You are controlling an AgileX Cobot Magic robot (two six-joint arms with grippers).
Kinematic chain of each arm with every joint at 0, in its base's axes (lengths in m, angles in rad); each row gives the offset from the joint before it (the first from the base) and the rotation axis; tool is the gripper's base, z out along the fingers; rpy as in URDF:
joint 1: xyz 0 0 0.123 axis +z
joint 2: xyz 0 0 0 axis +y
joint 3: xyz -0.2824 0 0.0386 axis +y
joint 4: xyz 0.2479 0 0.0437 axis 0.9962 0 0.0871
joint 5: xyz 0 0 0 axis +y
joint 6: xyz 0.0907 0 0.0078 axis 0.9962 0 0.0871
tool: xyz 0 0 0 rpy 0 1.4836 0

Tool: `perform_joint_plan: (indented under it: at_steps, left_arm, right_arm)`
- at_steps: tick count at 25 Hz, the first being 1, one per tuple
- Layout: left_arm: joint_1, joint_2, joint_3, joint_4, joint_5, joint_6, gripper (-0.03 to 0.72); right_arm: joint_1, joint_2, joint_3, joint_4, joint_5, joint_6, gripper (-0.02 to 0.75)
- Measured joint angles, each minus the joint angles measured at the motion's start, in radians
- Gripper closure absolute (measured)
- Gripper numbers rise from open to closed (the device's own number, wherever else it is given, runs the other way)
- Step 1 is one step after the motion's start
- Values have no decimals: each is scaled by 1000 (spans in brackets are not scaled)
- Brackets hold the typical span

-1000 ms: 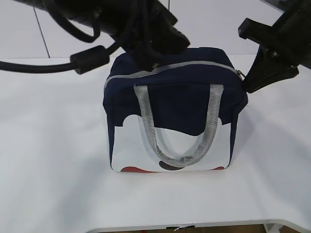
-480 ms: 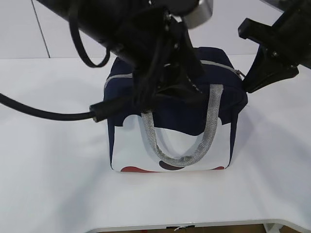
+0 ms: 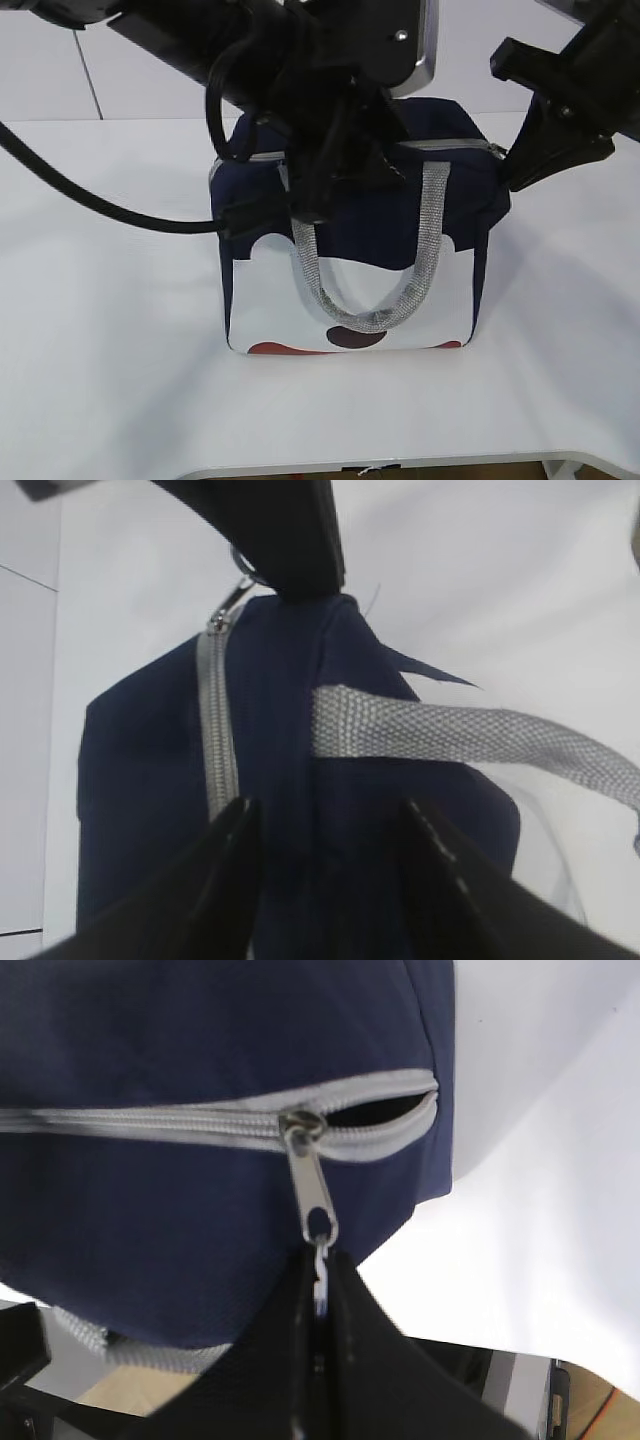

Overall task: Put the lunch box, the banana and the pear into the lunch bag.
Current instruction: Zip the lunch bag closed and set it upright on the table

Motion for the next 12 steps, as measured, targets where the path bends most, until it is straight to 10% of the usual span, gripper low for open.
perform_joint_plan:
  at_steps: [12]
  left_arm:
    - [0, 1, -2, 39, 56, 0, 696]
  right_arm:
    - [0, 0, 0, 4, 0, 37, 720]
